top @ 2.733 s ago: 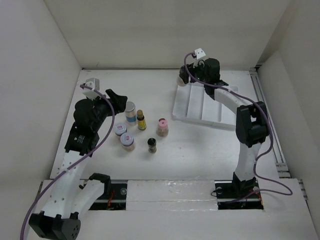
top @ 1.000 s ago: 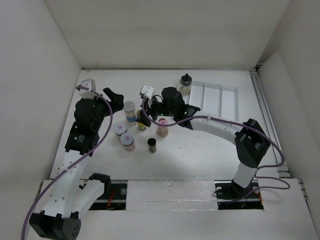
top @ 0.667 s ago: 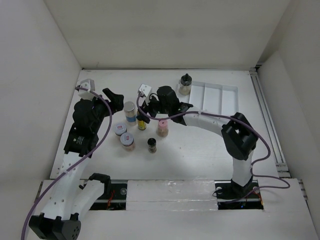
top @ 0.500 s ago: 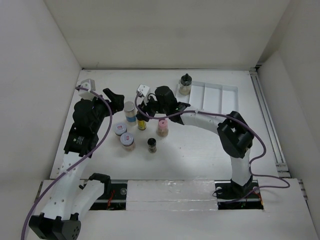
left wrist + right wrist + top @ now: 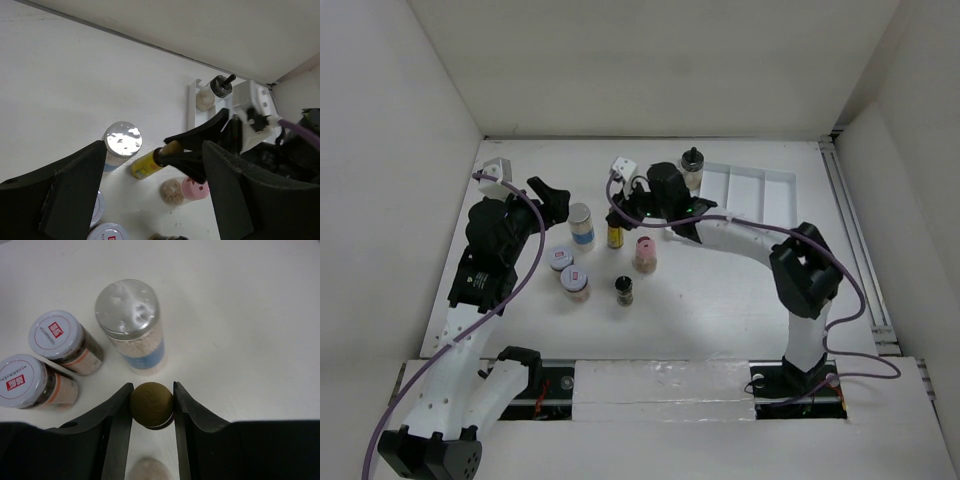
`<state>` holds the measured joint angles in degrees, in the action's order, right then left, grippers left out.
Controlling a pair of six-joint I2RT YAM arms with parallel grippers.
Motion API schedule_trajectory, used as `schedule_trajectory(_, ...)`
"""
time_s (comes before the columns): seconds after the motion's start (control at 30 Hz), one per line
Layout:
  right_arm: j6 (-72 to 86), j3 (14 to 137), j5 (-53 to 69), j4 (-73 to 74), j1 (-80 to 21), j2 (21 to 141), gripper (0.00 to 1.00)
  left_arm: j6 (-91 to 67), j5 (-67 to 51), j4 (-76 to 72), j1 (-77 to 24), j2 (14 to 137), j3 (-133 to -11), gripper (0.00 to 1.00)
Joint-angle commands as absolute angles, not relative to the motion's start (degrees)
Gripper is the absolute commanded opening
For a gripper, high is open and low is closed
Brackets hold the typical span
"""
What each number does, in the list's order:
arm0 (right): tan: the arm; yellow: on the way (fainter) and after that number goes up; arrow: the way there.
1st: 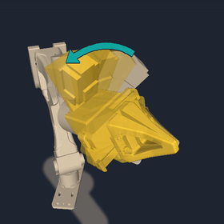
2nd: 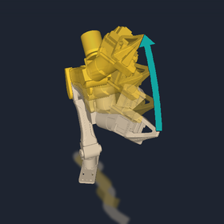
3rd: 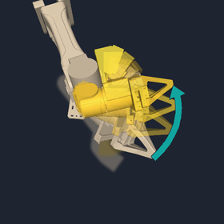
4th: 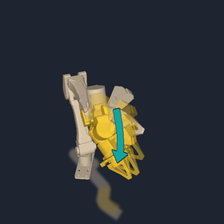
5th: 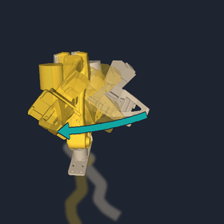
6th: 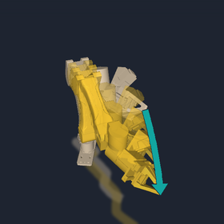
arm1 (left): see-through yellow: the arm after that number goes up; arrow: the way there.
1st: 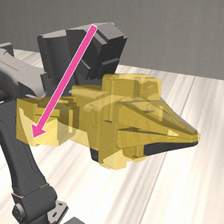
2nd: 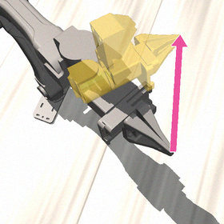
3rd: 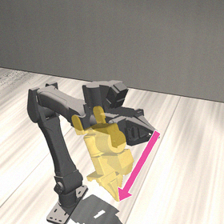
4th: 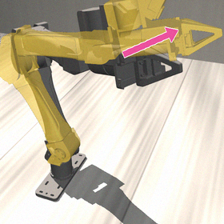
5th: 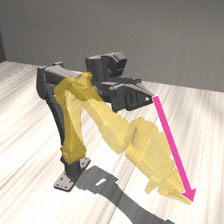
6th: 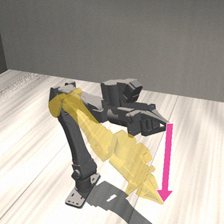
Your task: Organize the condiment bottles
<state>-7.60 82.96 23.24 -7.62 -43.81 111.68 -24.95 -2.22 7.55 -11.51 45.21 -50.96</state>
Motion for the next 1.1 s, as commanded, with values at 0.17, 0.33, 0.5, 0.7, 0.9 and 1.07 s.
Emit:
schedule_trajectory(0.17, -6.2, 77.0, 17.2, -15.9, -30.7, 91.4, 0.2, -24.8, -3.4, 4.6, -11.2, 45.5, -50.7, 0.73)
schedule_trajectory(0.33, -3.5, 73.8, 13.6, -15.1, -22.2, 90.0, 0.18, -24.8, -3.9, 4.6, -11.2, 45.5, -50.7, 0.73)
schedule_trajectory(0.5, -3.5, 72.5, 9.7, -15.1, -15.7, 91.2, 0.17, -24.8, -4.0, 4.6, -11.2, 45.5, -50.7, 0.73)
schedule_trajectory(0.7, -4.1, 77.8, 6.6, -14.6, -12.8, 98.6, 0.16, -24.8, -4.6, 4.6, -11.2, 46.1, -50.7, 0.73)
schedule_trajectory(0.9, -5.4, 85.9, 6.6, -14.6, -11.7, 108.5, 0.16, -24.8, -4.6, 4.6, -11.2, 45.5, -50.7, 0.73)
schedule_trajectory(1.07, -6.0, 87.2, 5.4, -15.4, -11.7, 111.4, 0.16, -24.8, -4.6, 4.6, -11.2, 45.5, -50.7, 0.73)
